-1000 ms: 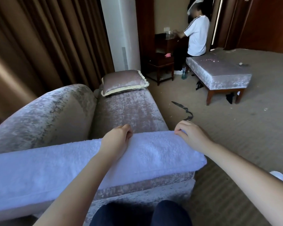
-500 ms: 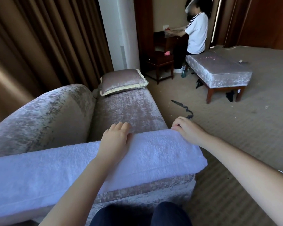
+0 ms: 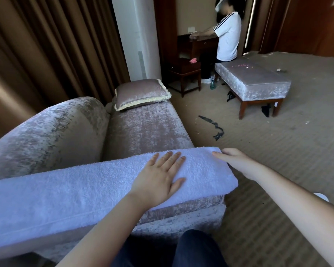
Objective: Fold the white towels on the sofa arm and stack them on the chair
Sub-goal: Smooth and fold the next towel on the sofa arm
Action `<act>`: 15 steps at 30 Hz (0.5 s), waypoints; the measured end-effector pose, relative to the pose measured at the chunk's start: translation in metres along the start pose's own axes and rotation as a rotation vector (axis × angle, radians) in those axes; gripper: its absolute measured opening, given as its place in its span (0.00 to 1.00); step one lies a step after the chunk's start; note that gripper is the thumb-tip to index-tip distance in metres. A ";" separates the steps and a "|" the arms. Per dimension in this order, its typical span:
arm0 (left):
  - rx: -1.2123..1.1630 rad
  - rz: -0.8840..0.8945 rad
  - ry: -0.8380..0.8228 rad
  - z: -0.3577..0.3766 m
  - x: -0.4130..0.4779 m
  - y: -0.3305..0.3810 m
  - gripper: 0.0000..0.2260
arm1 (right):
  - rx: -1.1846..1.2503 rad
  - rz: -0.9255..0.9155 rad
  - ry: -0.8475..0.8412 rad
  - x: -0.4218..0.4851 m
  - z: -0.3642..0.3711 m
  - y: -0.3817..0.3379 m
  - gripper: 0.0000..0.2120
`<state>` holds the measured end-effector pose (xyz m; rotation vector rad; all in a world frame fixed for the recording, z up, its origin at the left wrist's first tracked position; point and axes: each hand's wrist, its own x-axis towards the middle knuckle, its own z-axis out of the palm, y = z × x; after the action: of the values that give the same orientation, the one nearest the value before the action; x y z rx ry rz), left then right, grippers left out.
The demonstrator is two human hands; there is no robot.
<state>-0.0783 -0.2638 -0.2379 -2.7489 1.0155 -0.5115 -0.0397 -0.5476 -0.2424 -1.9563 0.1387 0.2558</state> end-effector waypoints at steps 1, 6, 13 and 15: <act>0.011 0.000 0.010 0.001 0.000 0.000 0.28 | 0.064 0.048 -0.012 -0.006 -0.002 0.002 0.22; -0.001 -0.017 0.052 -0.002 0.001 0.001 0.30 | 0.048 0.037 0.006 -0.032 0.001 0.002 0.16; -0.014 -0.107 0.182 -0.006 -0.013 -0.005 0.26 | -0.161 -0.124 0.246 -0.044 -0.038 -0.015 0.11; -0.008 -0.134 0.090 -0.003 -0.019 -0.004 0.30 | -0.176 -0.107 0.266 -0.049 -0.048 -0.020 0.11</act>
<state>-0.0903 -0.2479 -0.2391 -2.8378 0.8569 -0.6586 -0.0775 -0.5847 -0.1950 -2.1591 0.1891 -0.0665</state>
